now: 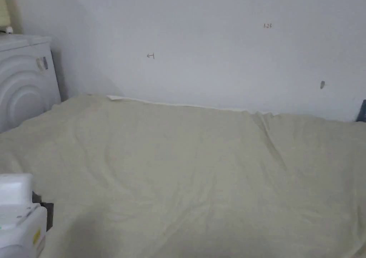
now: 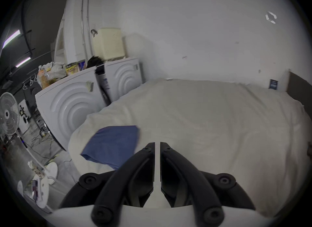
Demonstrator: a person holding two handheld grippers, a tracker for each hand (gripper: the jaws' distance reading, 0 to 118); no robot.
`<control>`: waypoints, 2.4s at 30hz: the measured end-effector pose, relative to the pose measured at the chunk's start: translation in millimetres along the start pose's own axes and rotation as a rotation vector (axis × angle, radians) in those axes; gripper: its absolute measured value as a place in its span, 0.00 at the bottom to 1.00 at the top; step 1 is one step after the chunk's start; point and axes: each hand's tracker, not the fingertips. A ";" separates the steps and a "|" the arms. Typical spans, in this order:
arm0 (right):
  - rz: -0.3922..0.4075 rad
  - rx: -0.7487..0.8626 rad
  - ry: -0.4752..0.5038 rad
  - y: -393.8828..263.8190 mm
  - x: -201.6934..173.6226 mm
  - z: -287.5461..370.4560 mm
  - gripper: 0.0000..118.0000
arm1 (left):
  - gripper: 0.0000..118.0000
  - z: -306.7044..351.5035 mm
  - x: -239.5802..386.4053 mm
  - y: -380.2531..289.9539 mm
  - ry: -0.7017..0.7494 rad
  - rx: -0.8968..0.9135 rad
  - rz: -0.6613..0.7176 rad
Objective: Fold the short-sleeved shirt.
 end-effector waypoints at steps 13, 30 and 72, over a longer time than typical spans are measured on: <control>0.011 0.234 -0.077 19.8 -13.8 42.4 0.00 | 0.05 98.5 134.8 -16.6 -0.166 0.126 0.007; 0.043 0.532 -0.108 20.0 -7.6 93.3 0.00 | 0.05 173.7 183.3 -13.3 -0.268 0.342 -0.038; -0.077 0.305 -0.184 31.3 9.6 103.7 0.87 | 1.00 174.4 183.6 1.4 -0.321 0.287 -0.052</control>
